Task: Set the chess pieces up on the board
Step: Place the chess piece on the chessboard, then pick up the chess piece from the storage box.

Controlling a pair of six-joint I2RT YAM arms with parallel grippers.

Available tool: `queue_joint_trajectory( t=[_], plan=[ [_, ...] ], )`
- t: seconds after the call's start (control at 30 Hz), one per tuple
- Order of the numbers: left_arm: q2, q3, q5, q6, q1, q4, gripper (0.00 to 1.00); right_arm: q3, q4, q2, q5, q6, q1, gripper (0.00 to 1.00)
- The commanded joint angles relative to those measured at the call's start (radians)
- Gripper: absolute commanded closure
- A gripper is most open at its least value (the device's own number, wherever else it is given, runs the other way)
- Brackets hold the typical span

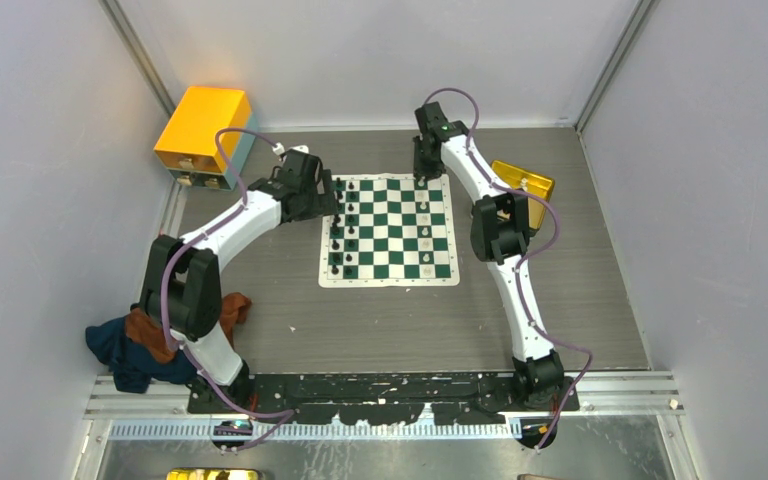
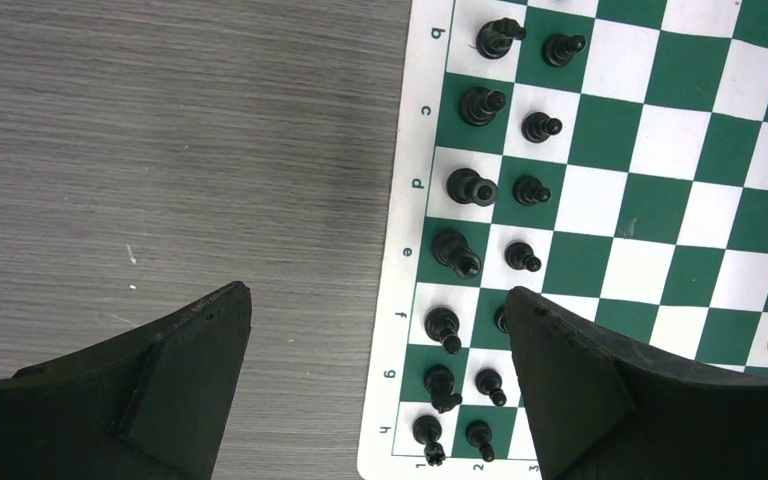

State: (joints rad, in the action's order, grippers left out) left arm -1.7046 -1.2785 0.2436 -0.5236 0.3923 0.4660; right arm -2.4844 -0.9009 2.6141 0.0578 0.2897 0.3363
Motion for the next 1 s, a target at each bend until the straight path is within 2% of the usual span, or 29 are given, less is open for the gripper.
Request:
queue_joint_trajectory(
  t=[0.0,0.27,0.57,0.97],
  plan=[
    [0.000,-0.018,0.005,-0.011,-0.001,-0.041,0.02,-0.066,0.021,-0.025,-0.022,-0.022,-0.005,0.69],
    [0.023,-0.010,0.014,-0.015,-0.001,-0.024,0.01,-0.052,0.027,-0.099,0.000,-0.030,-0.005,0.69],
    [0.072,0.014,0.034,-0.014,-0.003,0.023,0.01,0.275,0.197,-0.415,0.126,0.025,-0.080,0.66],
    [0.069,-0.026,0.031,0.000,-0.001,0.047,0.02,0.657,0.224,-0.691,0.144,0.026,-0.223,0.63]
  ],
)
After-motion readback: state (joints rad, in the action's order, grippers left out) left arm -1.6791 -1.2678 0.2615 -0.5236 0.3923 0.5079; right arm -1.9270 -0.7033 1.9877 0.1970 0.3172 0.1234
